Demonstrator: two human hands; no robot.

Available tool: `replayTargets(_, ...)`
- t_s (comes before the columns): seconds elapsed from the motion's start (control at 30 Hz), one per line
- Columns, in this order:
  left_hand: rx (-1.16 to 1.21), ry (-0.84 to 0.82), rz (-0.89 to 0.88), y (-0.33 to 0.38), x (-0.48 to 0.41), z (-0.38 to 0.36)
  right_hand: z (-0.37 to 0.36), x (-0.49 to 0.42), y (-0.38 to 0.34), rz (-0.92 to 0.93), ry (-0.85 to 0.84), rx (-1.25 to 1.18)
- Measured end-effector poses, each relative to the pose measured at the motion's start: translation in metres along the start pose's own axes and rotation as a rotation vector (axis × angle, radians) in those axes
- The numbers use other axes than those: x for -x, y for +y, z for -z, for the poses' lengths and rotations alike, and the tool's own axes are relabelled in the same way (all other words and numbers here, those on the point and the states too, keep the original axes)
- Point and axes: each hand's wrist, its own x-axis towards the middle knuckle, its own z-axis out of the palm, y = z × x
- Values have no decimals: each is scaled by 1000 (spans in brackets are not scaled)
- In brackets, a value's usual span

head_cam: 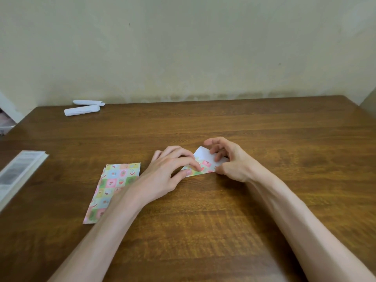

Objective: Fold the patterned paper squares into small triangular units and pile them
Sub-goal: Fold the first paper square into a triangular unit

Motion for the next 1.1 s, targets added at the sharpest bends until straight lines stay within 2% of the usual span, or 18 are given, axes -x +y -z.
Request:
replayTargets(0.33, -42, -26, -43, 2, 1, -4, 5, 1, 3, 3, 9, -32)
replayTargets(0.43, -69, -45, -47, 4, 1, -5, 10, 6, 4, -22, 169, -231)
replayTargets(0.5, -94, -63, -41, 7, 0, -5, 15, 9, 5, 40, 283, -134)
replayTargets(0.53, -105, -75, -34, 7, -1, -6, 17, 9, 5, 75, 286, -31)
replayTargets(0.63, -133, -94, -21, 8, 0, -6, 14, 10, 8, 148, 159, 193)
replayTargets(0.73, -120, -93, -15, 11, 1, -3, 11, 13, 11, 145, 70, 309)
replayTargets(1.1, -69, -27, -4, -2, 1, 1, 21, 12, 20, 128, -20, 284)
